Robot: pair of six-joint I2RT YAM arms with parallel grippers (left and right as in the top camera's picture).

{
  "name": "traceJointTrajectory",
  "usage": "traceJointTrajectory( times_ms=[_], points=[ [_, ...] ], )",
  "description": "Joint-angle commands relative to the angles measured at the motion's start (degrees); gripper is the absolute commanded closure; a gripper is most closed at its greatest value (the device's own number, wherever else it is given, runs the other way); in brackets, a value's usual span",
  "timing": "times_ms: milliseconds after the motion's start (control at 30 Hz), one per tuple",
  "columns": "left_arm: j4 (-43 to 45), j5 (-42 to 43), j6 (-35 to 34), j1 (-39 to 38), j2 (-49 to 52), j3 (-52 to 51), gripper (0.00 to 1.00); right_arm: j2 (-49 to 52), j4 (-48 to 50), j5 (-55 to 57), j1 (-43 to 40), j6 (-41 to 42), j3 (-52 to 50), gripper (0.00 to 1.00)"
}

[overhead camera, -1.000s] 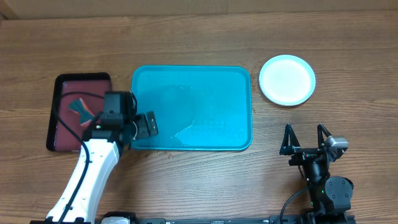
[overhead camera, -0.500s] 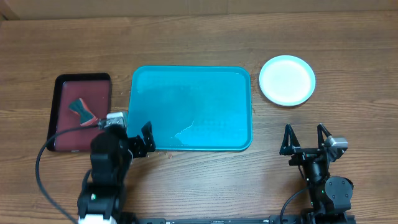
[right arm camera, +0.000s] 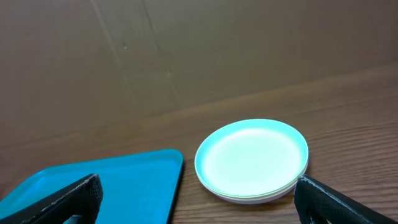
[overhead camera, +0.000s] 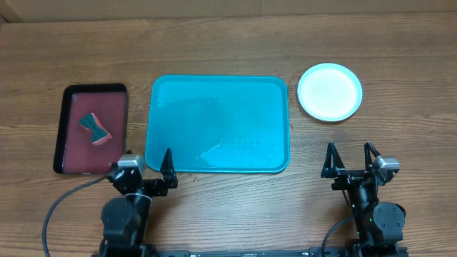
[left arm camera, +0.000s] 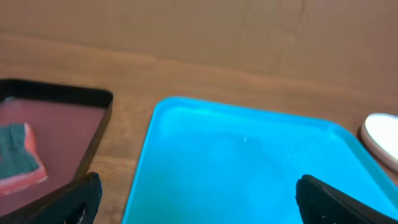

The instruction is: Clean dirty plates on tray and stack at the side

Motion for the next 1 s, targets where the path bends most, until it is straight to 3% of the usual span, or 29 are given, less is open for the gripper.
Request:
traceJointTrajectory(
  times_ms=[0,300,600,967],
  points=[
    [3.2,0.5,1.3,0.1,-3.9,-4.4,0.0,-0.6,0.4,0.3,0.2,-0.4,-0.6,0.0],
    [6.1,-0.6,1.3,0.5,-8.7,-7.1,0.0,-0.6,0.4,0.3,0.2,-0.4,-0.6,0.0],
    [5.4,0.2,1.5,6.2,-8.7,-7.1,0.0,-0.6,0.4,0.3,0.2,-0.4,-0.6,0.0],
    [5.4,0.4,6.5,5.3,-8.7,-7.0,0.0,-0.6,0.4,0.3,0.2,-0.4,-0.6,0.0]
  ],
)
